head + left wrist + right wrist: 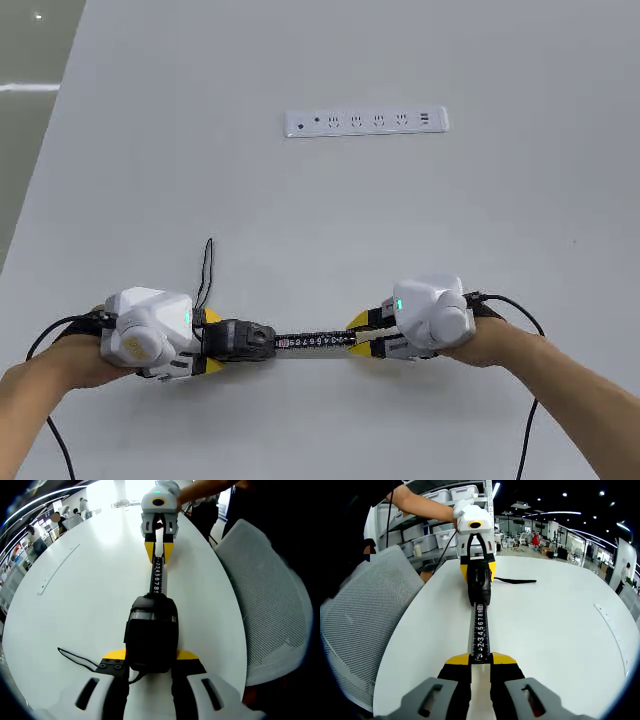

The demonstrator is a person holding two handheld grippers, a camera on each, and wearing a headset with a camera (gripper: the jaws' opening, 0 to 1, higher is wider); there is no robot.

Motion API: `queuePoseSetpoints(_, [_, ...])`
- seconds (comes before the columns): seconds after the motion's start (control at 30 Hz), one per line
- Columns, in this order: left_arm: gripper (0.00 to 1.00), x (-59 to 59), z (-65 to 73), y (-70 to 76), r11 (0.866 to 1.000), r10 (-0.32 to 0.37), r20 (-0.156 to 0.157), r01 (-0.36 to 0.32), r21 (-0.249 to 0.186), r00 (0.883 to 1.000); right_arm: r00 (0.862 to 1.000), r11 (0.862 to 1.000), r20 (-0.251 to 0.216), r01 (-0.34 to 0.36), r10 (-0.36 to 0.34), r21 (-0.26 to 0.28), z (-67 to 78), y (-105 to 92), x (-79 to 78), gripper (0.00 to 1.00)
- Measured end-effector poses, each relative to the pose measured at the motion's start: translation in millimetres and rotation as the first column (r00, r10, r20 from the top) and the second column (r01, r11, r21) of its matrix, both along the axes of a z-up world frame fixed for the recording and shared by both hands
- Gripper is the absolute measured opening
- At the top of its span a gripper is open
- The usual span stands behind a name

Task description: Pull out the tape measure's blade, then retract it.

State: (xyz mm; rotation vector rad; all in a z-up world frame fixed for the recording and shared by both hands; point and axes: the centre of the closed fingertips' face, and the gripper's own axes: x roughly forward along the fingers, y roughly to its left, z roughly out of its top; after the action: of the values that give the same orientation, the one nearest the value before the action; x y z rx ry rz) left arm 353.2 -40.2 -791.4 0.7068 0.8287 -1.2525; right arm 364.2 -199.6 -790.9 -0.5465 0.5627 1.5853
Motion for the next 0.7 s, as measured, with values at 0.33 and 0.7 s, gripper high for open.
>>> queuePoseSetpoints(0.33, [0.29,0.5,-3.3,1.8,1.000,-0.002,0.000,0.002,0.005,1.000,1.000,1.000,0.000,-0.002,0.002,-0.003,0.7,-4.8,0.3,0.11])
queuePoseSetpoints(0.7, [0.29,0.1,-2.1,1.3,1.000,-0.002,-0.002,0.002,0.006,1.000,1.000,1.000,-0.003,-0.003,0.003,-0.006,1.0,-11.1,1.0,0.11])
